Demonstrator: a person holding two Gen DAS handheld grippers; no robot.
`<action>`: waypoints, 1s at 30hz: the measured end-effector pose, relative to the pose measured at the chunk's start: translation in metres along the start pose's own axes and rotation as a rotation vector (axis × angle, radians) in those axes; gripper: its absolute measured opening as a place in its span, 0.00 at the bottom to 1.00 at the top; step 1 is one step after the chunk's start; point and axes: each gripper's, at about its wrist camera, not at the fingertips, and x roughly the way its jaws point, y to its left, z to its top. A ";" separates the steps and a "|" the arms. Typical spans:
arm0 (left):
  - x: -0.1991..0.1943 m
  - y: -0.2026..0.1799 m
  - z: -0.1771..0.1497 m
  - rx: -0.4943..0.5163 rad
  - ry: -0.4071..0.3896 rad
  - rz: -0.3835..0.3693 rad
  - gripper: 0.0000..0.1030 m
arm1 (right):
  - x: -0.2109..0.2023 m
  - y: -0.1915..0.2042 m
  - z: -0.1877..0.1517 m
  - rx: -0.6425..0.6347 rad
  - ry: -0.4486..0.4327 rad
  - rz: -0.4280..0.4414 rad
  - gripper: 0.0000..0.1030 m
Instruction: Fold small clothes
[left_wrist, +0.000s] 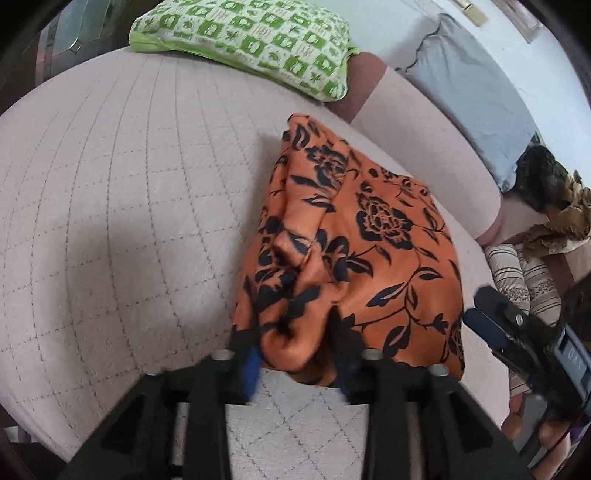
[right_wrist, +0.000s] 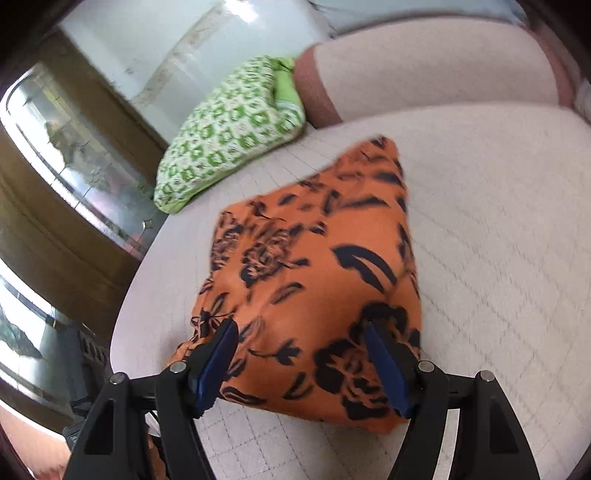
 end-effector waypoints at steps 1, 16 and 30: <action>-0.005 0.000 -0.001 -0.009 0.002 0.010 0.36 | 0.003 0.000 0.002 0.006 0.007 0.014 0.72; 0.059 -0.036 0.068 0.250 0.063 0.147 0.40 | 0.006 -0.046 0.029 0.175 0.072 0.109 0.79; 0.061 -0.045 0.064 0.305 0.001 0.166 0.40 | 0.096 -0.116 0.073 0.394 0.195 0.111 0.38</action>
